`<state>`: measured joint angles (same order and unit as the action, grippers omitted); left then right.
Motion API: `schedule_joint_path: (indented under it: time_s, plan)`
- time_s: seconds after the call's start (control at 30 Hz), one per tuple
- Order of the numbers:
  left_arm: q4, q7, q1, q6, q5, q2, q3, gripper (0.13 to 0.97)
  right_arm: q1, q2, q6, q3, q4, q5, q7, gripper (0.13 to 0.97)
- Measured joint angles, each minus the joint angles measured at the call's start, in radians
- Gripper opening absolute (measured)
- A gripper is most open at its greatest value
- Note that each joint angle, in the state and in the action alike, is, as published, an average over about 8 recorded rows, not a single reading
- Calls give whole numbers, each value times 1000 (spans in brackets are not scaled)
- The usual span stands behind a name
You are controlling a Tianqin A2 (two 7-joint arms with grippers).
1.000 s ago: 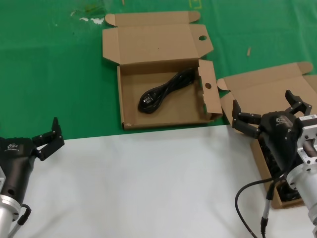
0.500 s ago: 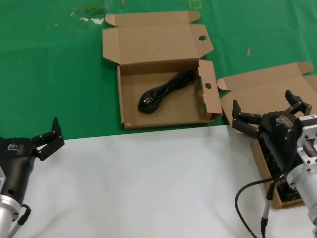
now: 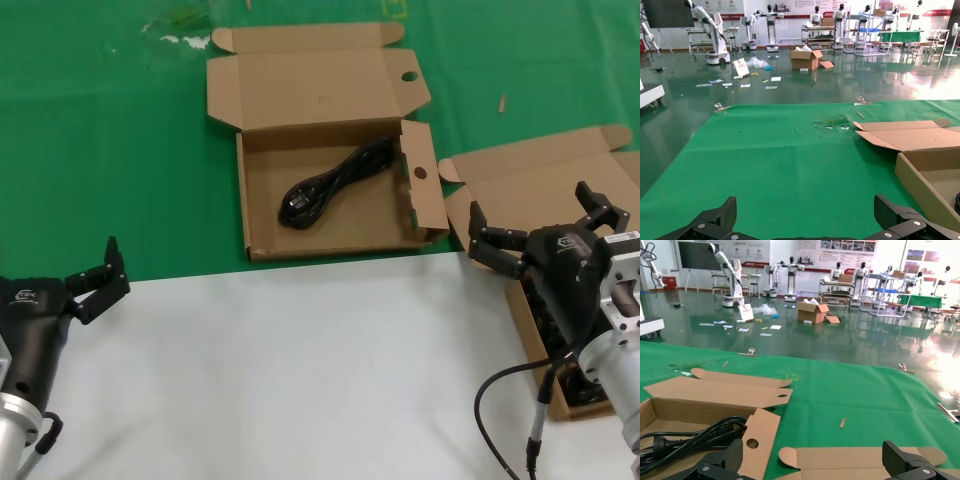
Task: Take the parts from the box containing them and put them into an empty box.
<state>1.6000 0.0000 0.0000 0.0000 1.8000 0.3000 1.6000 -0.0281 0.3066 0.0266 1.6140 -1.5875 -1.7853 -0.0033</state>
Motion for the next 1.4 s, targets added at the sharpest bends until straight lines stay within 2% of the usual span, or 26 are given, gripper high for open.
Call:
schedule_joint_path:
  time_s: [1.4]
  plan:
    - [0,0,0,0,0,0,0,966,0,0,0,0,0,0,0,966]
